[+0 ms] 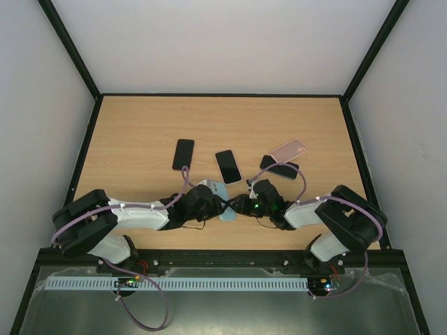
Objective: Put the phone into the phone case
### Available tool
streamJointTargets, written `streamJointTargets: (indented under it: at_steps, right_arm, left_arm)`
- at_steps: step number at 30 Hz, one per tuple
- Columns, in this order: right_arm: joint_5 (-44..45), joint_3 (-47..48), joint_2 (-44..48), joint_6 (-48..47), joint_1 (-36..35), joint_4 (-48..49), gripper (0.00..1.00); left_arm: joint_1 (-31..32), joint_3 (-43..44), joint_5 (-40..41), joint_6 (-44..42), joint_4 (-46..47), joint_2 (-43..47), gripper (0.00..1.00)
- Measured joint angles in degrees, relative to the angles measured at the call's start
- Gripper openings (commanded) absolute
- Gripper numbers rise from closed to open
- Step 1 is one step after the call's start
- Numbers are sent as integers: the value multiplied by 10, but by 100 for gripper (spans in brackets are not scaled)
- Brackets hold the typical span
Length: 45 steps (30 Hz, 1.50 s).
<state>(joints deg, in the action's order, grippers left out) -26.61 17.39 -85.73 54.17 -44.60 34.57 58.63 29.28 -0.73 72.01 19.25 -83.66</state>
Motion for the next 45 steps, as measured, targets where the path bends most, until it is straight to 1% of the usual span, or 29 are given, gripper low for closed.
streamJointTargets:
  at_steps: [4, 7, 10, 15, 20, 24, 27, 30, 35, 38, 41, 45]
  right_arm:
    - [-4, -2, -8, 2, 0, 14, 25]
    - [-5, -3, -11, 3, 0, 20, 25]
    - [-5, -3, -11, 3, 0, 21, 26]
    - [-4, -4, -9, 4, 0, 21, 32]
    - [-8, -13, 2, 7, 0, 21, 35]
    - [-8, -18, 15, 7, 0, 13, 36]
    - [-9, -18, 17, 6, 0, 8, 44]
    - [-6, -18, 35, 4, -4, -9, 58]
    - [20, -16, 88, -5, -7, -72, 81]
    - [35, -10, 109, -12, -7, -102, 91]
    - [46, -5, 122, -15, -7, -123, 98]
    - [61, 0, 135, -17, -7, -150, 99]
  left_arm:
    - [2, 0, 10, -2, -21, 18, 45]
    - [3, 0, 11, -4, -26, 29, 45]
    - [3, 0, 12, -7, -26, 35, 39]
    - [3, 0, 12, -8, -21, 37, 20]
    - [4, -1, 4, -12, -5, 40, 3]
    - [5, -1, 3, -17, -11, 45, 2]
    - [5, -1, 4, -24, -26, 52, 2]
    - [6, 3, 18, -32, -68, 70, 3]
    - [6, 48, 77, -52, -223, 113, 4]
    - [6, 85, 123, -62, -320, 129, 5]
    - [6, 115, 154, -71, -387, 124, 7]
    - [10, 151, 176, -84, -445, 81, 10]
